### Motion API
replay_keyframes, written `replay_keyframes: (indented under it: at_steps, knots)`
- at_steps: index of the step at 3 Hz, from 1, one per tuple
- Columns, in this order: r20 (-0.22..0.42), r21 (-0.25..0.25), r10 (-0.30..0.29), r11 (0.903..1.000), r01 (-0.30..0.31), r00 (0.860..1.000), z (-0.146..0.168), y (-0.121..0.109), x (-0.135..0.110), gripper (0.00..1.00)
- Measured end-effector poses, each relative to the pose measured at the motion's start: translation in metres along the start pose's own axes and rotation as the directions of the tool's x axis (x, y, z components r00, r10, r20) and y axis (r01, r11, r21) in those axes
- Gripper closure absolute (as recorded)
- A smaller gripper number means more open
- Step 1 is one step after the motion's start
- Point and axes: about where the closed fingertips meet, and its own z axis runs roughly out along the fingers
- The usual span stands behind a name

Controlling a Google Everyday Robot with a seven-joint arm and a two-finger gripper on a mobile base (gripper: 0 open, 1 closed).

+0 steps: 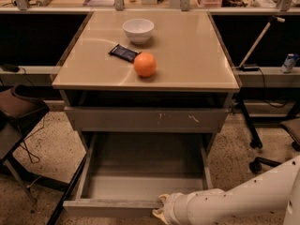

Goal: Open middle drawer

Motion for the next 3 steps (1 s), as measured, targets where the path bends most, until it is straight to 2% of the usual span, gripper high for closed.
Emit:
replay_keyframes:
  at_steps: [2, 3]
  knots:
    - [0.009, -0.016, -0.018, 0.9997, 0.019, 1.0, -0.0012, 0.0109, 0.003, 1.0]
    - [0.009, -0.016, -0.018, 0.9997, 0.019, 1.0, -0.0012, 0.0109, 0.003, 0.81]
